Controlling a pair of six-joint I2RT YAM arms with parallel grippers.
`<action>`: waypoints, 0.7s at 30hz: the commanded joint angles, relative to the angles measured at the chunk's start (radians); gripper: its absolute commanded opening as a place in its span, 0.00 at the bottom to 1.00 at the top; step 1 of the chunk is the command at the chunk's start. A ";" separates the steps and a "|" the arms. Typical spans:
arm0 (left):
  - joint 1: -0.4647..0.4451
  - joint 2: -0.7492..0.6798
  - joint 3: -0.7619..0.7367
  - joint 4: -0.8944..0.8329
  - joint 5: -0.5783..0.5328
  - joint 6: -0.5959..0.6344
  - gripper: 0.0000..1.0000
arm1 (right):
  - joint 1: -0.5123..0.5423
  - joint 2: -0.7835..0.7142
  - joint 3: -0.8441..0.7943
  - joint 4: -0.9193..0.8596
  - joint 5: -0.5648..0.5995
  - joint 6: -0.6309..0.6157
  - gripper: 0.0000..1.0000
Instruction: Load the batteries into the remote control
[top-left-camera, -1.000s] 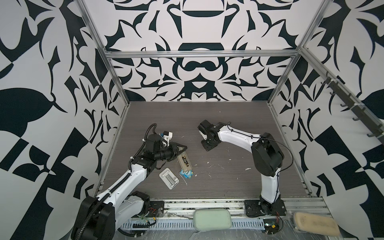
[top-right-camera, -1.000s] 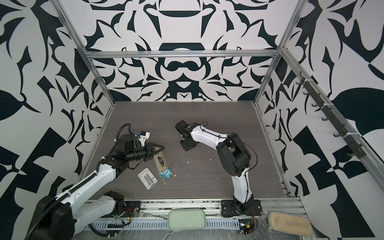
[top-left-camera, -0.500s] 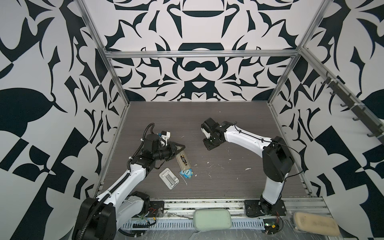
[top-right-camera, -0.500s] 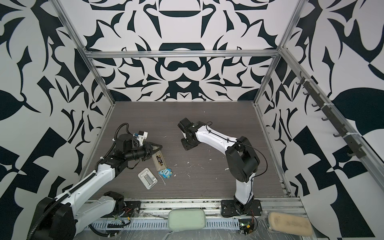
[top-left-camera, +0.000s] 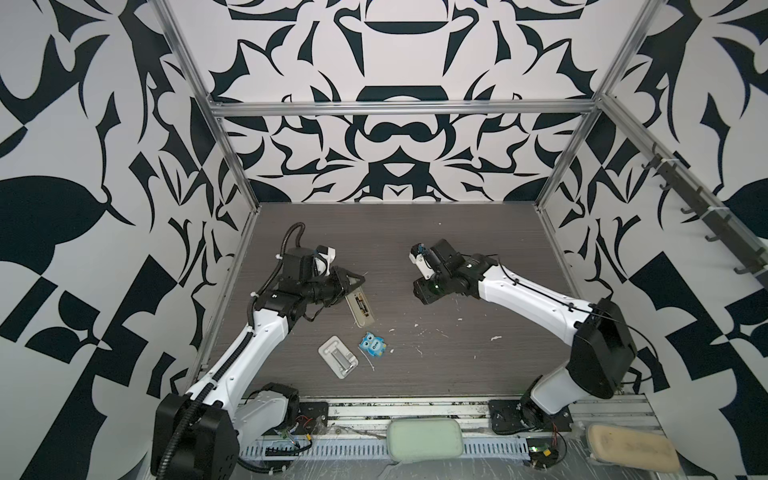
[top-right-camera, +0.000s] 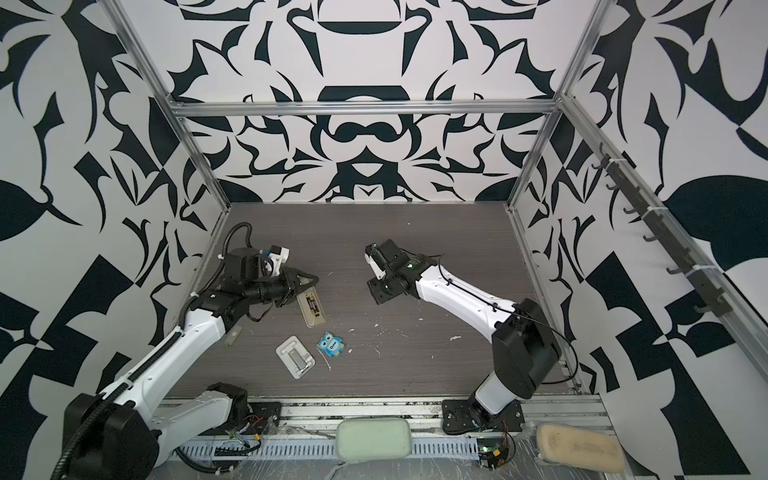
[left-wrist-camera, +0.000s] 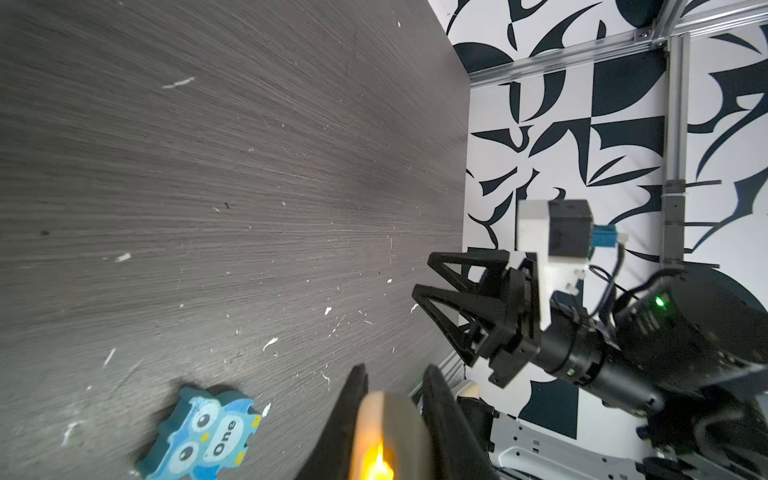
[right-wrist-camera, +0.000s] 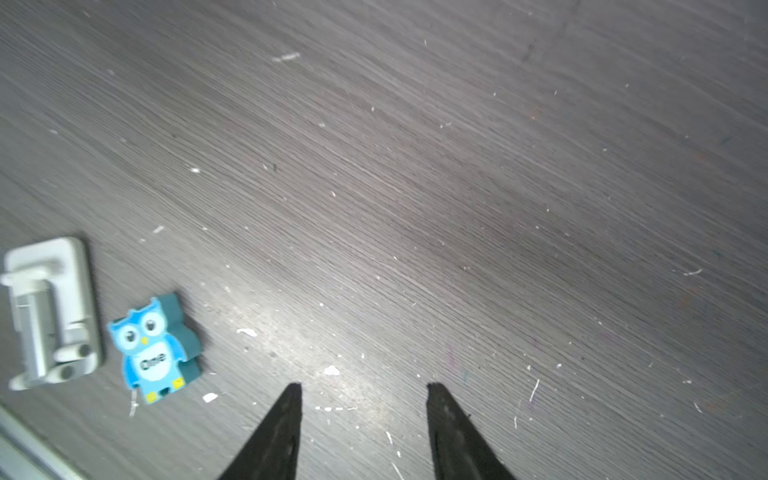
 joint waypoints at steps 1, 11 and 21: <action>0.007 0.045 0.080 -0.086 -0.035 0.050 0.00 | 0.003 -0.094 -0.044 0.081 -0.037 -0.042 0.60; 0.007 0.226 0.098 0.085 -0.107 0.055 0.00 | -0.020 -0.222 0.063 -0.108 0.040 0.031 0.76; -0.076 0.531 0.086 0.361 -0.039 -0.013 0.00 | -0.029 -0.206 0.098 -0.142 0.134 0.229 0.76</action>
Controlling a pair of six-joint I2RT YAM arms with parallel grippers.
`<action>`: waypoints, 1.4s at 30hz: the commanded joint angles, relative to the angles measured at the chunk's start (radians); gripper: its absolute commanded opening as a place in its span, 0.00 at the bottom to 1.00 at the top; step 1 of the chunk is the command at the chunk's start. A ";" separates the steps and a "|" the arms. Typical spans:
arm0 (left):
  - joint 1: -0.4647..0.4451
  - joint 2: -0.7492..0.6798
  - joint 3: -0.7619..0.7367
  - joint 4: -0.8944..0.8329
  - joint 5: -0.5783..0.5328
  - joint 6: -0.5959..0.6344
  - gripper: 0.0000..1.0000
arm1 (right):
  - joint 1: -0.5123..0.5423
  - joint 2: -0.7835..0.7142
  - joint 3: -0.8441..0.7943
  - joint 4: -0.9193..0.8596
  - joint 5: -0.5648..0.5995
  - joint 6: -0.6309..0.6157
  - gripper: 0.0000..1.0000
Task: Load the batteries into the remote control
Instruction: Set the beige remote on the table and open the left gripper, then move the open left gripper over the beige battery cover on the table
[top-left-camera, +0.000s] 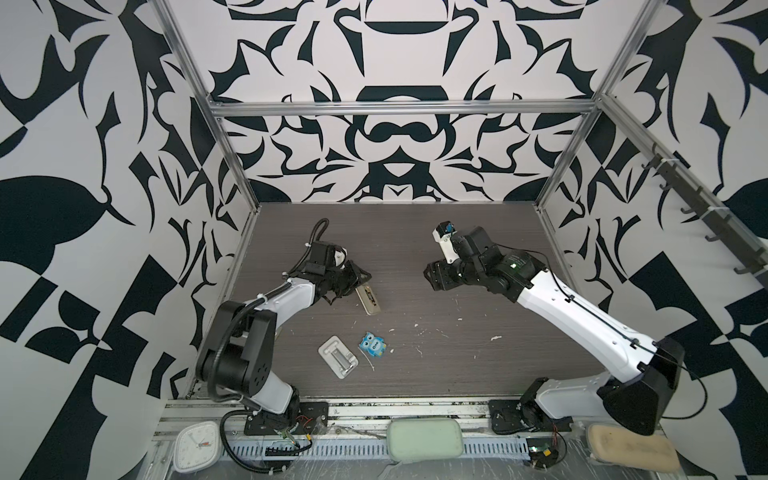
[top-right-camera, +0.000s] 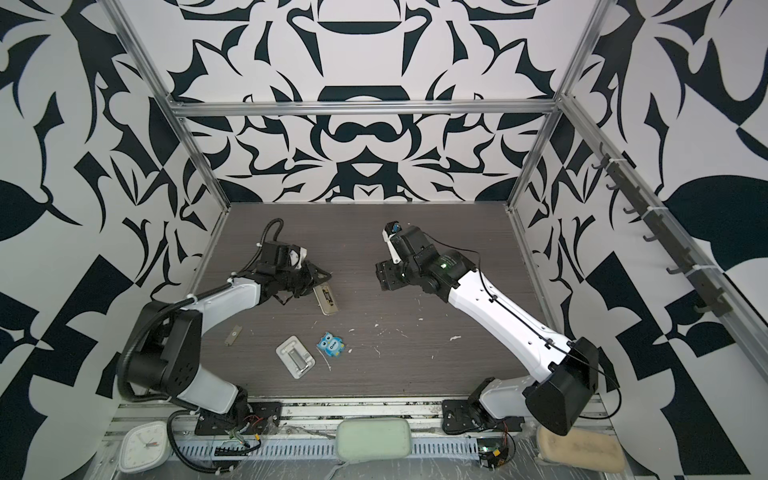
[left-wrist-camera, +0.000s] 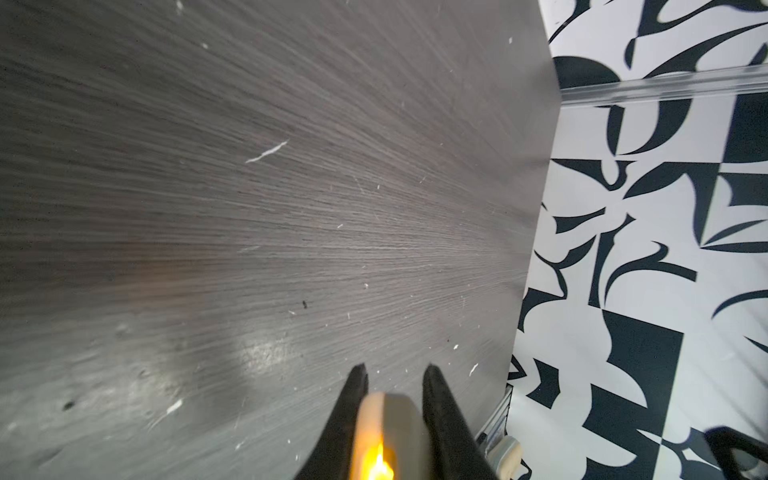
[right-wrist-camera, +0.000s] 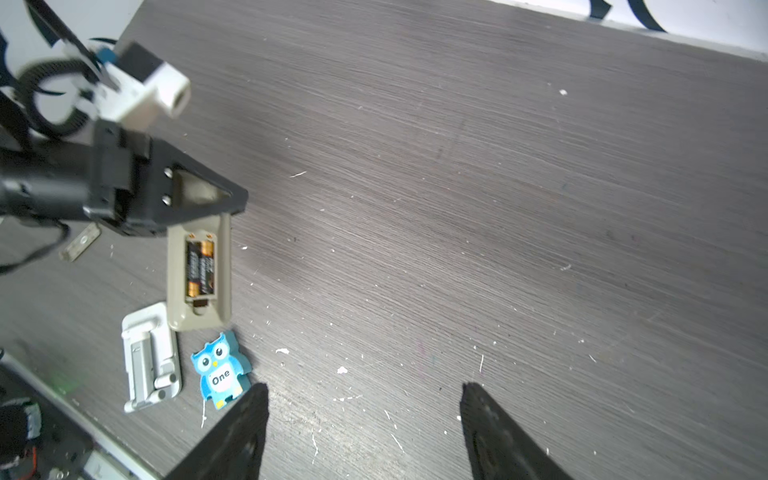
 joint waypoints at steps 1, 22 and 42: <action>-0.042 0.081 0.061 0.087 0.047 -0.007 0.00 | -0.001 -0.011 -0.024 0.008 0.057 0.100 0.76; -0.201 0.425 0.248 0.204 -0.016 -0.088 0.03 | -0.001 -0.115 -0.252 0.141 0.093 0.024 0.76; -0.203 0.292 0.203 -0.085 -0.207 0.016 0.87 | -0.003 -0.129 -0.223 0.209 0.118 -0.127 0.76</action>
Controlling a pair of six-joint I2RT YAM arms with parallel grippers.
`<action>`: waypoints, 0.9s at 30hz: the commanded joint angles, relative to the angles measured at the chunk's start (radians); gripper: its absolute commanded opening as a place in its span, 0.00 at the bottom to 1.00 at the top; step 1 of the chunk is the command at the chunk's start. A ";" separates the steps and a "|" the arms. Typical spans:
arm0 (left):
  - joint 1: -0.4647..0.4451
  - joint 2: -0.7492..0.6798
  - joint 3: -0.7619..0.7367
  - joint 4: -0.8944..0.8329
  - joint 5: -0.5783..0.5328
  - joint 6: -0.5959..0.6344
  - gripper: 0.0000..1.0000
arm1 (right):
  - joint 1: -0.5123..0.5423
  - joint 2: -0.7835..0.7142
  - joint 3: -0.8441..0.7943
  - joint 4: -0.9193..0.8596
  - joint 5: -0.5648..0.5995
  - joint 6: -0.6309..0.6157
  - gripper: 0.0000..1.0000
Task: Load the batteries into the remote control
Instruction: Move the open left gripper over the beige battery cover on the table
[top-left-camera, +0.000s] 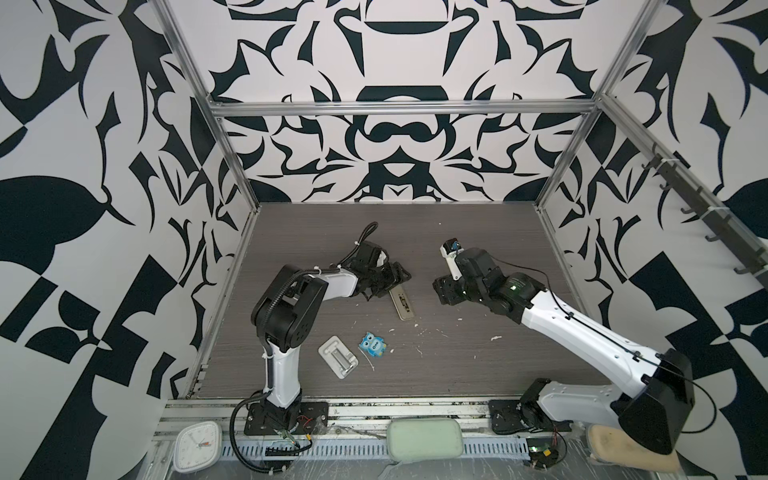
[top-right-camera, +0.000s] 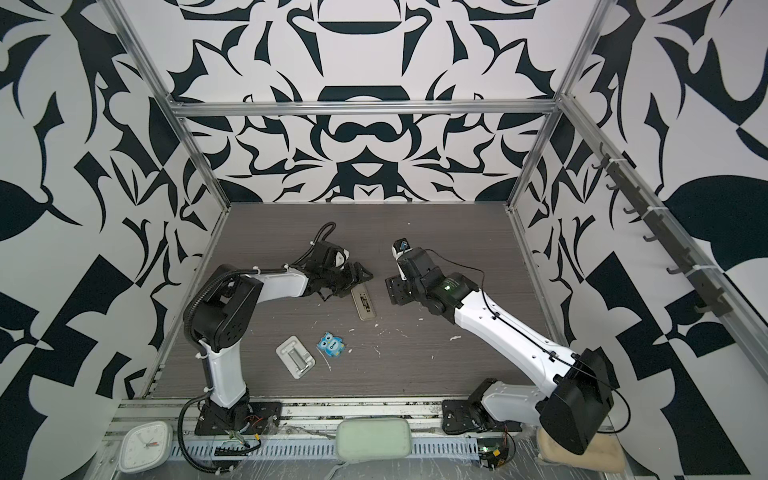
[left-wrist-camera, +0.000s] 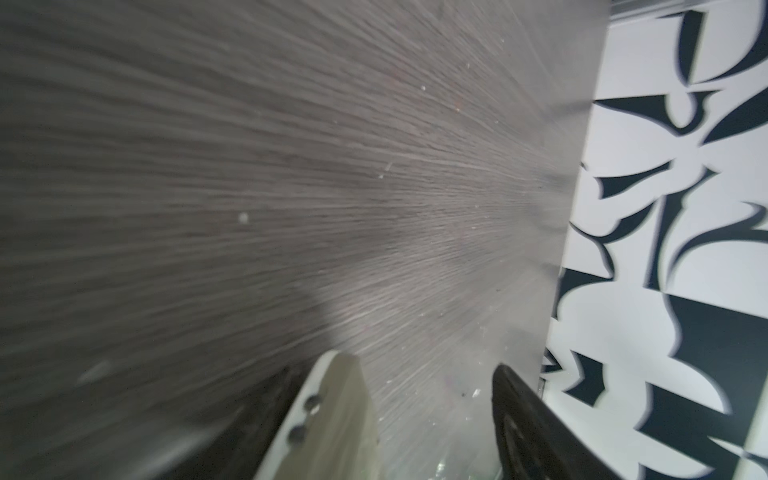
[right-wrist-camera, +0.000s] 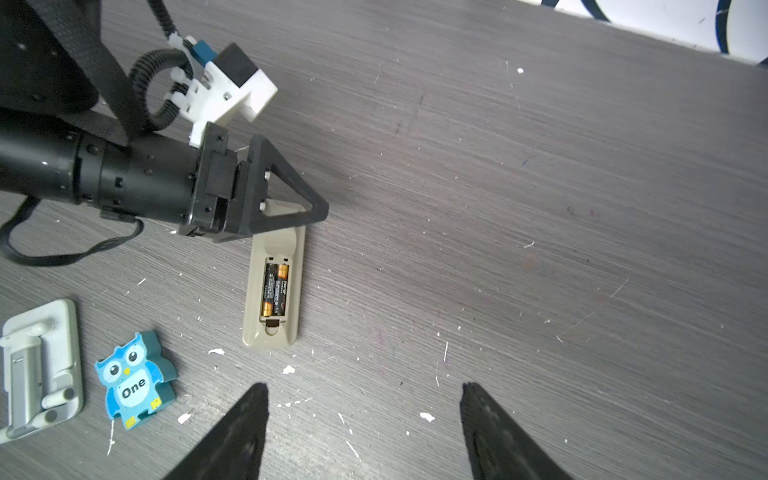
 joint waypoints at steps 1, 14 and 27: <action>0.014 -0.044 -0.009 -0.225 -0.106 0.066 0.92 | -0.003 -0.014 0.056 0.031 0.022 -0.054 0.76; 0.144 -0.339 -0.026 -0.727 -0.175 0.191 1.00 | -0.002 0.062 0.129 0.047 -0.029 -0.157 0.76; 0.615 -0.694 -0.170 -1.117 -0.293 0.262 1.00 | -0.002 0.048 0.108 0.027 -0.204 -0.143 0.76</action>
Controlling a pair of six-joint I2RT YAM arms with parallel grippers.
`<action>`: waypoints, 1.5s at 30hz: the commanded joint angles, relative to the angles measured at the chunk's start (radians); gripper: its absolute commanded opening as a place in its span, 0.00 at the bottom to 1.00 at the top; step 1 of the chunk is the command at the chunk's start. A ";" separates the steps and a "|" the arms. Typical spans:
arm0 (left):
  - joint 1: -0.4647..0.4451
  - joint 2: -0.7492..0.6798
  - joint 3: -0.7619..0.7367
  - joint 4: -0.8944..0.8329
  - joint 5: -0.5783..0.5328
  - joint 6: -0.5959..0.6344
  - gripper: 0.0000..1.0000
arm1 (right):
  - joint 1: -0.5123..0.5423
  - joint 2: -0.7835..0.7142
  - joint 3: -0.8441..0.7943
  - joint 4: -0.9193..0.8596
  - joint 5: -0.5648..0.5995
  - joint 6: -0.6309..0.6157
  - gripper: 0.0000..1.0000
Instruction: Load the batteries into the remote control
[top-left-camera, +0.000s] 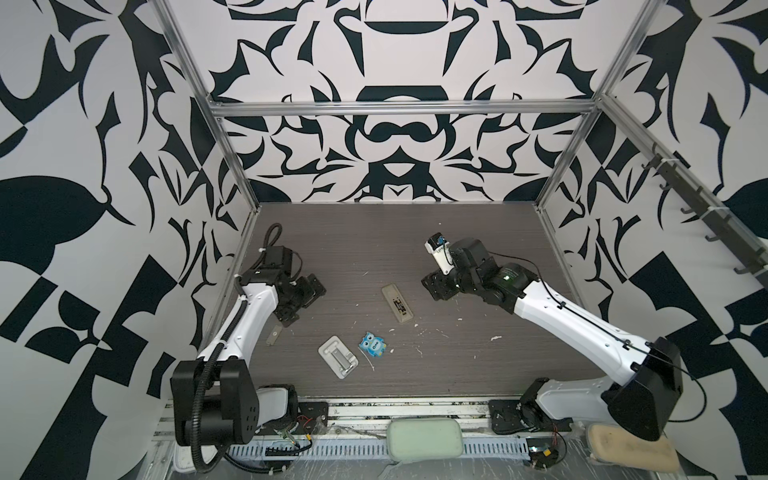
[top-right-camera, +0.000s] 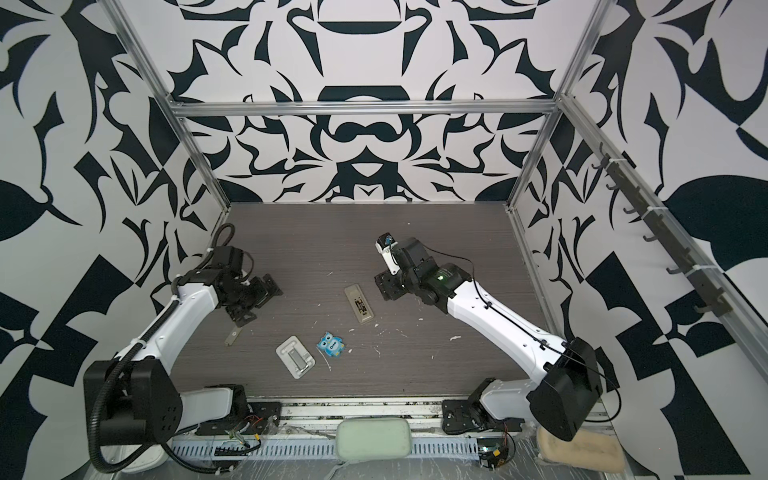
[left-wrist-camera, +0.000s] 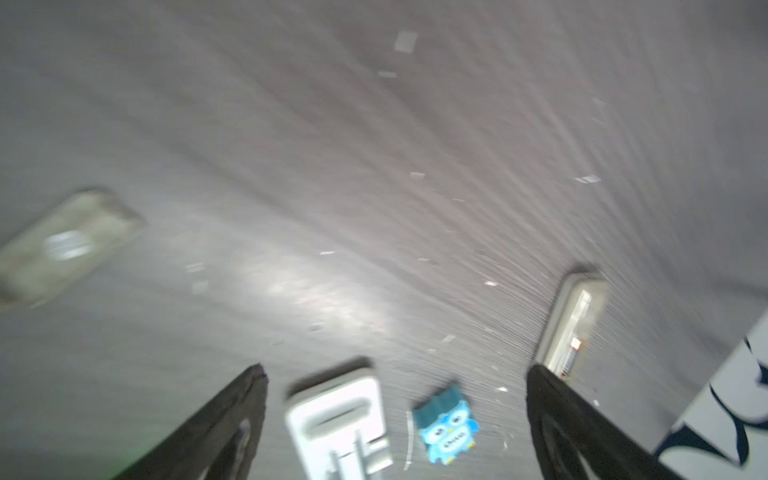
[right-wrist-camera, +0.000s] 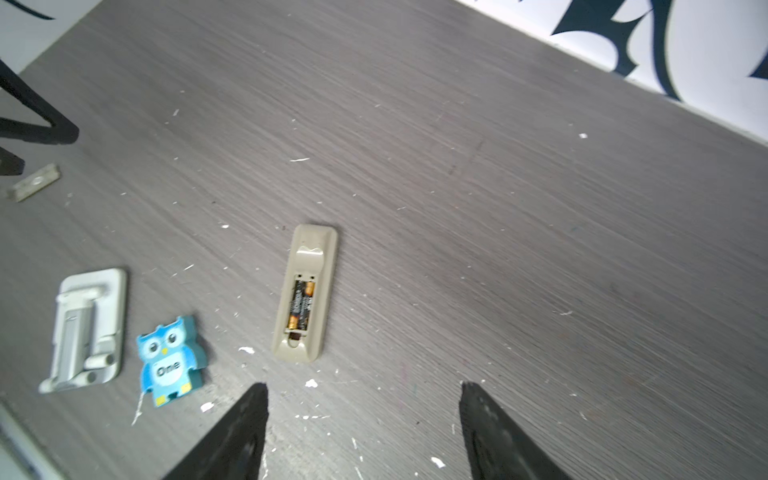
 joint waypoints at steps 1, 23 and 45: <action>0.083 -0.046 -0.020 -0.139 -0.035 0.017 0.99 | -0.001 -0.031 0.010 0.019 -0.059 0.007 0.76; 0.414 0.287 -0.017 0.114 0.078 0.087 1.00 | 0.001 0.016 0.056 0.018 -0.067 0.033 0.75; 0.342 0.116 -0.267 0.195 0.185 -0.035 0.99 | 0.001 0.018 0.070 0.020 -0.066 0.019 0.74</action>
